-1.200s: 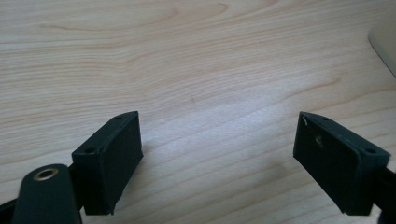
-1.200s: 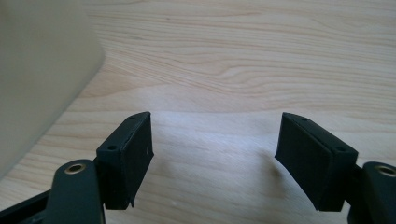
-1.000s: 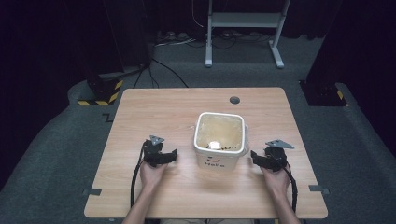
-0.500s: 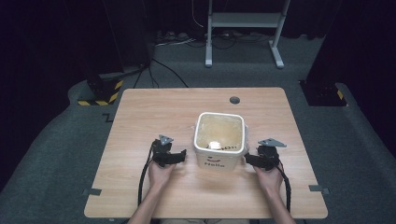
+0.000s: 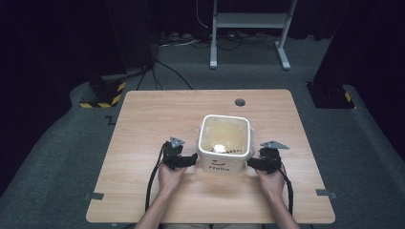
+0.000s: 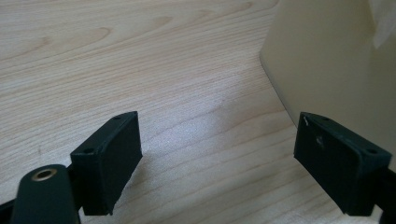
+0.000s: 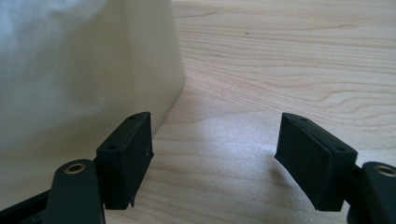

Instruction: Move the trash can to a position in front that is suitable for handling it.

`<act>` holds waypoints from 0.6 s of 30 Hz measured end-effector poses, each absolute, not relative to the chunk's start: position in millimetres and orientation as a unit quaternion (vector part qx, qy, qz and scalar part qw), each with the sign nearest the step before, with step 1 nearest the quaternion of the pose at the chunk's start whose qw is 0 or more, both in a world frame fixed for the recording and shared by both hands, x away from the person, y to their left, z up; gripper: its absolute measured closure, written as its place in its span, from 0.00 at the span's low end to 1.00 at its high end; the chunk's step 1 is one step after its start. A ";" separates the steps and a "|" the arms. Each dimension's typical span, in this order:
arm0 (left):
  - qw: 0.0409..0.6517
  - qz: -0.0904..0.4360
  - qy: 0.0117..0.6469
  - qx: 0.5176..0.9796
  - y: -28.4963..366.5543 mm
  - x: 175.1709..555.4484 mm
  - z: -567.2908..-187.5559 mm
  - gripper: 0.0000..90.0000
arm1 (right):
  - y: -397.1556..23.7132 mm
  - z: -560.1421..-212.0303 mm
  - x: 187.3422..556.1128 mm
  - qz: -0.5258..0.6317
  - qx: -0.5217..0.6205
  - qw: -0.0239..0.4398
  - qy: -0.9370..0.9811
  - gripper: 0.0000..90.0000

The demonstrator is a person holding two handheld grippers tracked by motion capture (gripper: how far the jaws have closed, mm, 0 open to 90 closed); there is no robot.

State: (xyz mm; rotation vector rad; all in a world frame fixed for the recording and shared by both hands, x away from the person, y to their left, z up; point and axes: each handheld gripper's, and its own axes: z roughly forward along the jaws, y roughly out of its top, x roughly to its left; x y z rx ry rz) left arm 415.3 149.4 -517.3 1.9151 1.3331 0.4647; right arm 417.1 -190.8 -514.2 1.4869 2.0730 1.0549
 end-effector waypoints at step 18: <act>0.374 0.184 0.525 0.742 150.1 415.8 -513.0 0.17 | -172.4 -508.5 424.1 0.373 0.535 0.185 0.735 0.32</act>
